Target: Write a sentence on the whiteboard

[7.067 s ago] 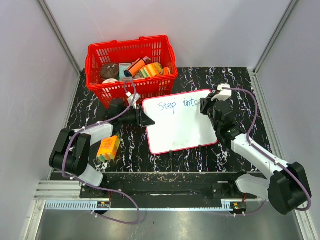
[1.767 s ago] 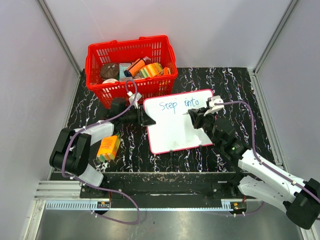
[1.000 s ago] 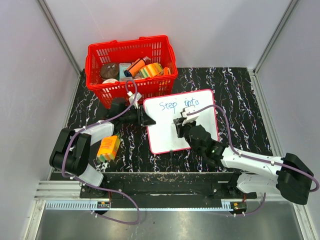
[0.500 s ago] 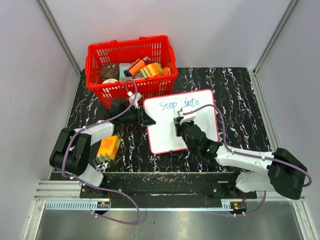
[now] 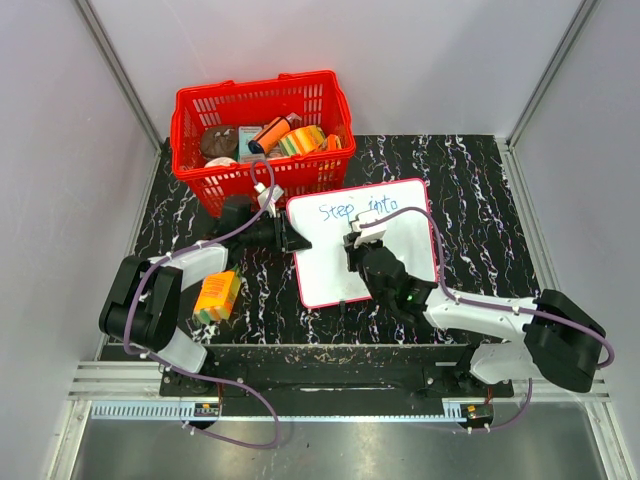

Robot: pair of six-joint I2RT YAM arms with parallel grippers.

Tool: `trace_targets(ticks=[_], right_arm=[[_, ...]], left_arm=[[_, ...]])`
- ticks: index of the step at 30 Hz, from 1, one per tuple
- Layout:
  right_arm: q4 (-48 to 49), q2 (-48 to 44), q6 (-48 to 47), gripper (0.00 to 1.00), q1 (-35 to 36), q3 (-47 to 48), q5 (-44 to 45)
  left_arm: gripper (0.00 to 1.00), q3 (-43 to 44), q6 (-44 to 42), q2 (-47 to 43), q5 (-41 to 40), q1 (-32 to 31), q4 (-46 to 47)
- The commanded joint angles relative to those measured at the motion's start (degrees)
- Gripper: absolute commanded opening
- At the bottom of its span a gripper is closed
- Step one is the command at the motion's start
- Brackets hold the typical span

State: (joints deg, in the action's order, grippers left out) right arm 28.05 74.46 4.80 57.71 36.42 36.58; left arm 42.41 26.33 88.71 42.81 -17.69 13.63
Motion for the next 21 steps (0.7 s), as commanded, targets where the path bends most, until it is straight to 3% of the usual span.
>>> trace_targets(ticks=[1,21], right_arm=[[1.7,0.9,0.9,0.0,0.3,2.7,1.0],[-5.2,-0.8,3.9,0.0,0.3,1.9,-0.3]], left_arm=[[0.0,-0.9,-9.8,3.1,-13.4,-1.3,-5.1],[0.0,-0.8,-9.8,3.1,-13.5,-1.3,-5.3]])
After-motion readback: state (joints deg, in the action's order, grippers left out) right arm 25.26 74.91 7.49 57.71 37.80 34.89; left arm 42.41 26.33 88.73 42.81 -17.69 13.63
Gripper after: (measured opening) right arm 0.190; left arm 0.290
